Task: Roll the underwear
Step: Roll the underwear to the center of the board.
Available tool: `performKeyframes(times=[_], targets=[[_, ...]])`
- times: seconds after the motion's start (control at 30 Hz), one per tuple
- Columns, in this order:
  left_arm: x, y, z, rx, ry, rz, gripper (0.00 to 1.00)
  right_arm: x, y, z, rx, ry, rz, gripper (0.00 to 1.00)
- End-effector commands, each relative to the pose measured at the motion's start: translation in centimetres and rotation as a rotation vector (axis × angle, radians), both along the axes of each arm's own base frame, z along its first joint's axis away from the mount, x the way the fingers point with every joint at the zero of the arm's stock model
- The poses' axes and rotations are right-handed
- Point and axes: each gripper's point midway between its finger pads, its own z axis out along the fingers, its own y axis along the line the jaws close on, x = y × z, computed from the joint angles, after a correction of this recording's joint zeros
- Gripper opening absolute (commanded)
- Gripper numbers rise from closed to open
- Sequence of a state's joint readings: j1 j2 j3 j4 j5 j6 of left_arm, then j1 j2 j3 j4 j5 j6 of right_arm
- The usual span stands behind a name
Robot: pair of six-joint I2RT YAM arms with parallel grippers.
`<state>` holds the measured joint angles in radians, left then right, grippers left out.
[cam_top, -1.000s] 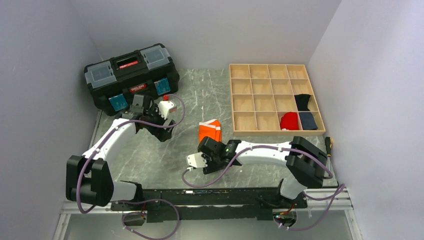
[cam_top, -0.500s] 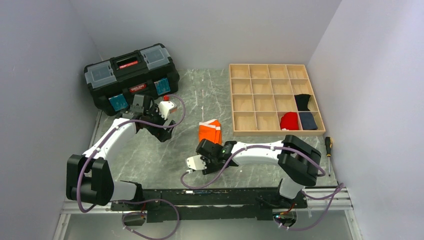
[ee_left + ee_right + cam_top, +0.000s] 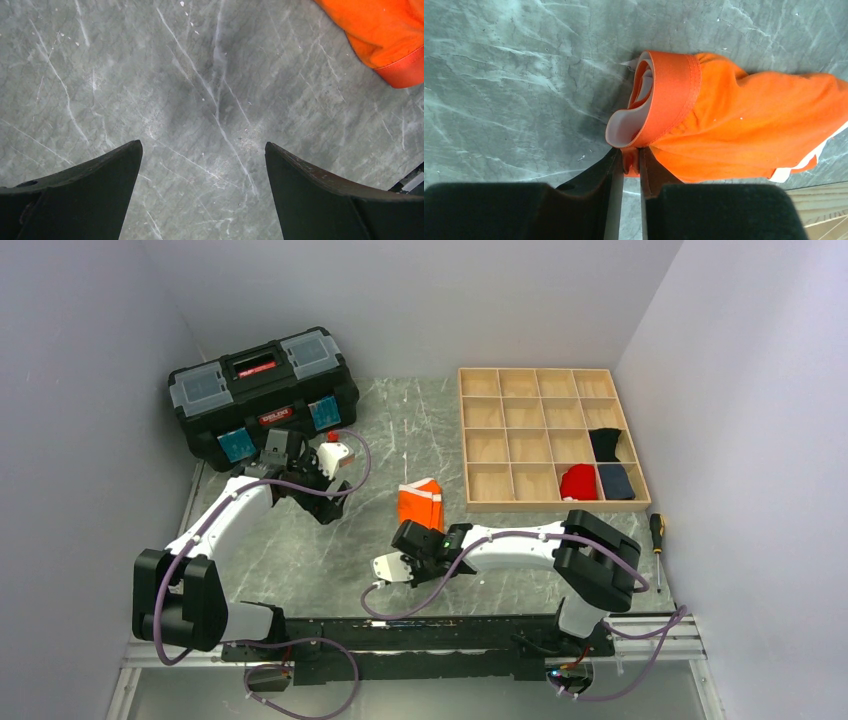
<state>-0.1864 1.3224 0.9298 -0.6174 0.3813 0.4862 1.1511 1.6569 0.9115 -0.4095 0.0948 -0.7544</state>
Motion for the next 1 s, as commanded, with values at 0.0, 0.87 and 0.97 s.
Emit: performKeyframes(times=[0.0,0.87,0.97], targets=[[0.4,-0.6,1.1,-0.031,-0.018,-0.032,0.99,-0.2,-0.4,-0.5,0.0,0.027,-0.016,0.14],[-5.8,-4.9,2.2,-0.296,-0.078,-0.276,0.99,3.1,-0.4,3.9,0.309,0.733,-0.216,0.0],[-6.5,-5.3,1.8,-0.274,-0.097,-0.318,0.99,3.6,-0.3,3.6,0.324,0.844,-0.256,0.0]])
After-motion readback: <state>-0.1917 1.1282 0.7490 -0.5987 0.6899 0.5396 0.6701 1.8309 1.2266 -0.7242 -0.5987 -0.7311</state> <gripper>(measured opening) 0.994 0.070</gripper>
